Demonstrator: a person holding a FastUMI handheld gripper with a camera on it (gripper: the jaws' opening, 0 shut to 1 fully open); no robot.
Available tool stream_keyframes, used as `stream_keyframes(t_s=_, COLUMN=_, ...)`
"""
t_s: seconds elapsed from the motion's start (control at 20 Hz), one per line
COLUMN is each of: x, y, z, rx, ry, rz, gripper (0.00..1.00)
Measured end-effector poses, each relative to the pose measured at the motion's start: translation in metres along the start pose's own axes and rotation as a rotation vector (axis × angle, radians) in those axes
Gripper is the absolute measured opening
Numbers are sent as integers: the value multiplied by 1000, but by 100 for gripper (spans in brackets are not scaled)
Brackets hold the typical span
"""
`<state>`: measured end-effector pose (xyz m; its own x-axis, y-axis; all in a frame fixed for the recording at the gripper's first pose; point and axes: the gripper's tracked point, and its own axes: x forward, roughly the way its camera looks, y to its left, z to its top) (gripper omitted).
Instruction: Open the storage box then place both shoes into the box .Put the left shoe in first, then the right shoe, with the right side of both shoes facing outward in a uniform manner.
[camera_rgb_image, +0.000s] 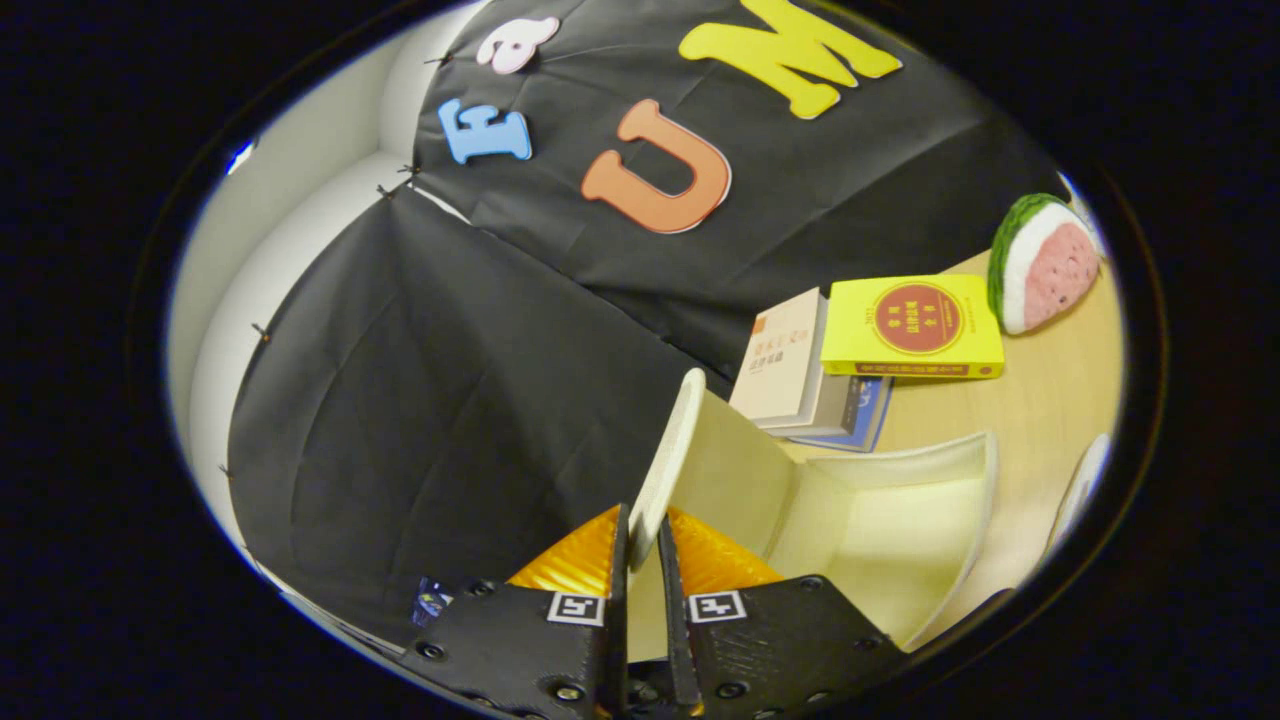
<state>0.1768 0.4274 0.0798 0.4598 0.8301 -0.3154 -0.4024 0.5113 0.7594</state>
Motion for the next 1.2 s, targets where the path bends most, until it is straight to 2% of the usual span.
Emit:
stream_keyframes(t_s=0.15, x=33, y=25, z=-9, rx=-32, ry=20, rz=38, gripper=18)
stream_keyframes(t_s=0.25, x=52, y=35, z=-11, rx=-17, ry=22, rz=69, gripper=25)
stream_keyframes(t_s=0.5, x=79, y=38, z=-20, rx=-54, ry=24, rz=82, gripper=89)
stream_keyframes(t_s=0.65, x=73, y=30, z=-25, rx=-75, ry=25, rz=68, gripper=95)
stream_keyframes(t_s=0.9, x=38, y=9, z=-22, rx=-123, ry=0, rz=18, gripper=95)
stream_keyframes(t_s=1.2, x=-15, y=-56, z=-23, rx=-294, ry=-60, rz=-178, gripper=95)
